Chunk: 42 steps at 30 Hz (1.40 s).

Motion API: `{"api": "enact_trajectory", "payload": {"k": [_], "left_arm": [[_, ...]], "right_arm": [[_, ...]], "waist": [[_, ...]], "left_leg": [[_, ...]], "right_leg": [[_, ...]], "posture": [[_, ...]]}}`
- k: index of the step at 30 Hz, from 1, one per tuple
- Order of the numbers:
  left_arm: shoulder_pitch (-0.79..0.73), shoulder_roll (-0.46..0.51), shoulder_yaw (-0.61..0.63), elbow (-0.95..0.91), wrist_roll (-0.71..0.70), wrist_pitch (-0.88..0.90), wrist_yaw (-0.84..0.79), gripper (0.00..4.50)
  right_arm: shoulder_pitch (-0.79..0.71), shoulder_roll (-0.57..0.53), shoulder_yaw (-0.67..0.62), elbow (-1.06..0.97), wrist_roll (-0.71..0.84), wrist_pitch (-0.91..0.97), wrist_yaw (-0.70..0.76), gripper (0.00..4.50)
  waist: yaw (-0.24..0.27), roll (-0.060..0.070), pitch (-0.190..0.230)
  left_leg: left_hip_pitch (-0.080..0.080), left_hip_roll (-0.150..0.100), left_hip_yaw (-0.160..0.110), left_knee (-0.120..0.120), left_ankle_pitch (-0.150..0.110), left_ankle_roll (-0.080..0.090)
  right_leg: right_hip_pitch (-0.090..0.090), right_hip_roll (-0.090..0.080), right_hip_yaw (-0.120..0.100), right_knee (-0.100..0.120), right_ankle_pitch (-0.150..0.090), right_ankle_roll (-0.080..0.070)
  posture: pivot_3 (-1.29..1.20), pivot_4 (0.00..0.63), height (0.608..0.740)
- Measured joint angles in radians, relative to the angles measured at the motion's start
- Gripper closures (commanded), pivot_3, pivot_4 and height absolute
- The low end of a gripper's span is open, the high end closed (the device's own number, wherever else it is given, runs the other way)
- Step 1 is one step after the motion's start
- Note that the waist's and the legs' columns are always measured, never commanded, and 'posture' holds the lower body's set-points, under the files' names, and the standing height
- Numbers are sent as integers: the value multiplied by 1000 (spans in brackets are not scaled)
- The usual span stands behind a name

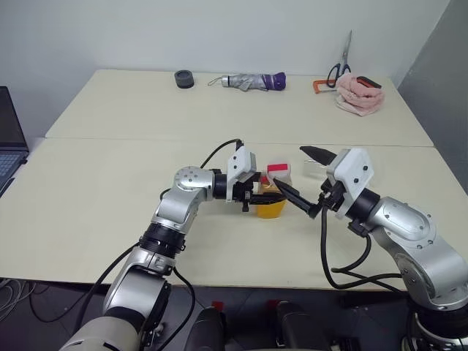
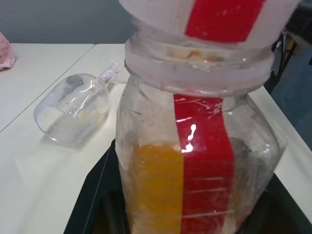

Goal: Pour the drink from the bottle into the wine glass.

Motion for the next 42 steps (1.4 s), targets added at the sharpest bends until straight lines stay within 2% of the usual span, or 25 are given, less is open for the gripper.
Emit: {"api": "enact_trajectory", "payload": {"k": [19, 34, 42], "left_arm": [[0, 0, 0, 0, 0, -1, 0, 2609], [0, -6, 0, 0, 0, -2, 3, 2609], [2, -5, 0, 0, 0, -2, 5, 2609]], "right_arm": [[8, -5, -91, -85, 217, 139, 3, 0], [-87, 10, -21, 34, 222, 142, 6, 0], [-91, 10, 1, 69, 187, 114, 21, 0]], "waist": [[0, 0, 0], [-1, 0, 0], [0, 0, 0]], "left_leg": [[0, 0, 0, 0, 0, 0], [0, 0, 0, 0, 0, 0], [0, 0, 0, 0, 0, 0]], "right_leg": [[0, 0, 0, 0, 0, 0], [0, 0, 0, 0, 0, 0], [0, 0, 0, 0, 0, 0]], "posture": [[0, 150, 740], [0, 150, 740], [0, 150, 740]]}}
